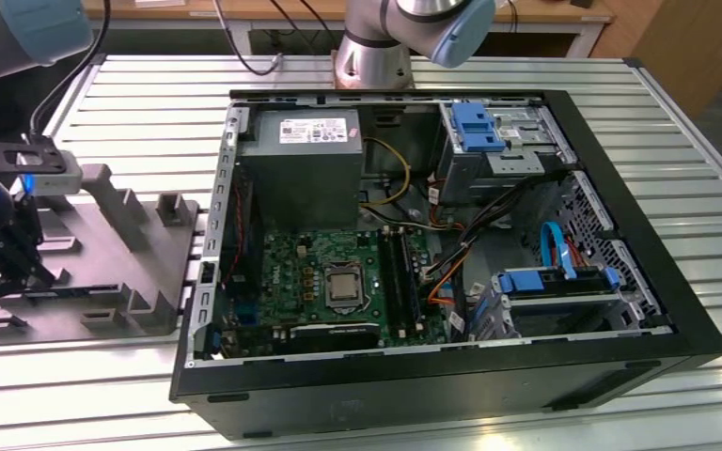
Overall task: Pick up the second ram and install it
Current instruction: 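Pick up the second ram and move it above second insertion slot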
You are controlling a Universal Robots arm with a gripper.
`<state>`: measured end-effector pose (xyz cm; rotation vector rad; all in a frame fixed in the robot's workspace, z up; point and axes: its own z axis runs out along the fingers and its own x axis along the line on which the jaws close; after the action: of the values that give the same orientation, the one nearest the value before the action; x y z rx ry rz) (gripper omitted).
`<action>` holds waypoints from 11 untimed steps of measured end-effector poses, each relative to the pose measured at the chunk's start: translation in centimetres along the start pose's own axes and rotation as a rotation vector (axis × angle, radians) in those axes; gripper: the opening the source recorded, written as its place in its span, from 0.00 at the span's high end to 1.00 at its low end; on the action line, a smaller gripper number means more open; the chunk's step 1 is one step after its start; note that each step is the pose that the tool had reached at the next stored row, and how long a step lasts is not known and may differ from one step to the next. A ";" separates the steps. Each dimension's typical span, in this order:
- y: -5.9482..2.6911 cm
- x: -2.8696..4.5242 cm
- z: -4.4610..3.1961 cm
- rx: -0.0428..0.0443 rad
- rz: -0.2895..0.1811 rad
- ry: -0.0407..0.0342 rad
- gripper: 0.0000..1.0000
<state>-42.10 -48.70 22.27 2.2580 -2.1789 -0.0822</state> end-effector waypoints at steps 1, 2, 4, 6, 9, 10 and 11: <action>0.02 0.00 0.12 -0.0003 -0.005 0.0003 0.90; 0.03 0.00 0.24 -0.0003 -0.009 0.0004 0.90; 0.08 0.01 0.39 -0.0002 -0.015 0.0003 0.90; 0.16 -0.04 0.57 0.0008 -0.019 0.0001 0.90; 0.32 -0.11 0.73 0.0014 -0.022 0.0003 0.90; 0.38 -0.13 0.77 0.0016 -0.022 0.0002 0.90; 0.43 -0.17 0.81 0.0018 -0.022 0.0001 0.90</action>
<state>-42.57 -48.51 21.48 2.2836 -2.1548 -0.0802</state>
